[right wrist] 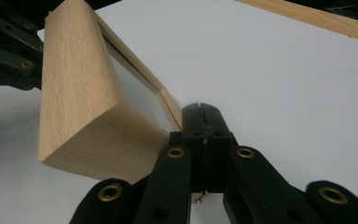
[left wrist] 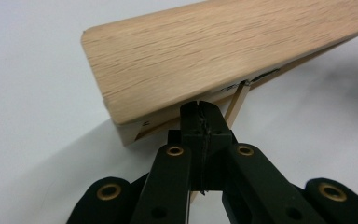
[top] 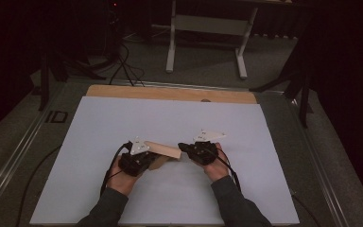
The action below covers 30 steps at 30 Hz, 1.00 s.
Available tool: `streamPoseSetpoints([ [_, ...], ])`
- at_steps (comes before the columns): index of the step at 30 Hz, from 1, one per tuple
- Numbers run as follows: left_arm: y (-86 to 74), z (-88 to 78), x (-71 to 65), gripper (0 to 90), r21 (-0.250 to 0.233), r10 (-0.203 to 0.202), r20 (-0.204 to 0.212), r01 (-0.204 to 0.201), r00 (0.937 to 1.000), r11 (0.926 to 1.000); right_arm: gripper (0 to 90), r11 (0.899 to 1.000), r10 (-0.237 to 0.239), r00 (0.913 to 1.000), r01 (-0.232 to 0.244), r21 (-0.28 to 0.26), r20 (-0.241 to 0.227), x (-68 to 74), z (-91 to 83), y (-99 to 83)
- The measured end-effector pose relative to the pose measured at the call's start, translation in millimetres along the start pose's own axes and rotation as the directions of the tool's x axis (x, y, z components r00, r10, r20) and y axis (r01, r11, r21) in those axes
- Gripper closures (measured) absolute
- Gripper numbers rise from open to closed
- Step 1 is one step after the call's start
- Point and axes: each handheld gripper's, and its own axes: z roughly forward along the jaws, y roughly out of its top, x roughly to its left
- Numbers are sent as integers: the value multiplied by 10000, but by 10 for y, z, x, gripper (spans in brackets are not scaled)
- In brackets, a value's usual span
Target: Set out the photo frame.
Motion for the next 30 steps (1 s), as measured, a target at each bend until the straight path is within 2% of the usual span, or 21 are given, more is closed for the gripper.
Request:
streamPoseSetpoints([
  [30,86,-105,-91,899,-386,219,346,-205,9992,9990,900,9993,-363,9993,364,128,-75,70,0,-7],
])
